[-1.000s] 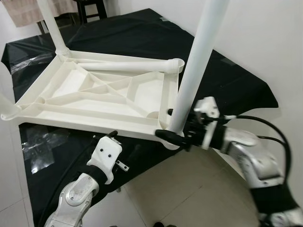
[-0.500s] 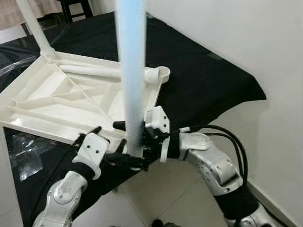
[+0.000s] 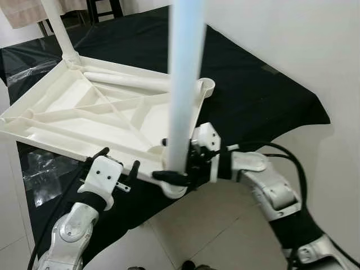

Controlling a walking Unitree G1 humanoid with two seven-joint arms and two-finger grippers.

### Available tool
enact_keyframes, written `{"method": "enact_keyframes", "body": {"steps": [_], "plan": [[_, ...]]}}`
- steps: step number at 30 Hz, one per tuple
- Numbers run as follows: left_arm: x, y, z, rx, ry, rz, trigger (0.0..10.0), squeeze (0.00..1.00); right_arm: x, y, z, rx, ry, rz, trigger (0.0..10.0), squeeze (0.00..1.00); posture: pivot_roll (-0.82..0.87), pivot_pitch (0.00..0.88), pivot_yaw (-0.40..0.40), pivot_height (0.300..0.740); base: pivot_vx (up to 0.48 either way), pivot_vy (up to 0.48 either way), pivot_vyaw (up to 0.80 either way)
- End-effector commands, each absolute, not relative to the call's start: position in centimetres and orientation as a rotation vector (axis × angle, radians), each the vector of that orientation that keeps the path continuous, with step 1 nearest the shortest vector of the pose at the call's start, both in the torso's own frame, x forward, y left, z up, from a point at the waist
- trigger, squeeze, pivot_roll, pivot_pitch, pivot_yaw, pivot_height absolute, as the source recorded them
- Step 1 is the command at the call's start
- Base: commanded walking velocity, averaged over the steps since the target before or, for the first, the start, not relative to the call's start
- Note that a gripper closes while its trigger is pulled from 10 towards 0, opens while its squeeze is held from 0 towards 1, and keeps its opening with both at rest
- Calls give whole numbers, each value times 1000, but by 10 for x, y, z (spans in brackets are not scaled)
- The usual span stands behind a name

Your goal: Building children table

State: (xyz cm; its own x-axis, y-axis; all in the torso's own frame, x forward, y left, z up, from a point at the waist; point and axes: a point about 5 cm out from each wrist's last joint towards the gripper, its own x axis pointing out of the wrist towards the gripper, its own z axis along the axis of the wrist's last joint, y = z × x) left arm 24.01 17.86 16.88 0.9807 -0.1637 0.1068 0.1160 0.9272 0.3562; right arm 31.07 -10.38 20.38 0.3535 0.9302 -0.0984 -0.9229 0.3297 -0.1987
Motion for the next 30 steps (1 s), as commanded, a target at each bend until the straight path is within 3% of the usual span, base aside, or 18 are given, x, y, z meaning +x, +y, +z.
{"method": "enact_keyframes", "body": {"steps": [1, 6, 8, 15, 22, 24, 30], "plan": [[237, 187, 161, 331, -94, -91, 10000, 0, 313, -121, 201, -211, -16, 1154, 10000, 0, 118, 241, -90, 740, 0, 0, 0], [234, 194, 160, 293, -87, -42, 10000, 0, 305, -140, 199, -169, 21, 1165, 10000, 0, 111, 240, -87, 740, 0, 0, 0], [230, 197, 156, 264, -73, -25, 10000, 0, 287, -152, 195, -125, 68, 1264, 10000, 0, 105, 238, -79, 740, 0, 0, 0], [230, 190, 151, 243, -63, -51, 10000, 0, 263, -156, 178, -155, 173, 1390, 10000, 0, 101, 235, -71, 740, 0, 0, 0], [229, 184, 150, 229, -63, -69, 10000, 0, 272, -169, 172, -247, 204, 1304, 10000, 0, 100, 236, -71, 740, 0, 0, 0], [224, 177, 149, 191, -59, -116, 10000, 0, 292, -188, 175, -337, 212, 1140, 10000, 0, 101, 238, -75, 740, 0, -472, 0], [220, 170, 148, 159, -57, -148, 10000, 0, 306, -203, 181, -425, 195, 1006, 10000, 0, 104, 238, -75, 740, 0, -472, 0]]}}
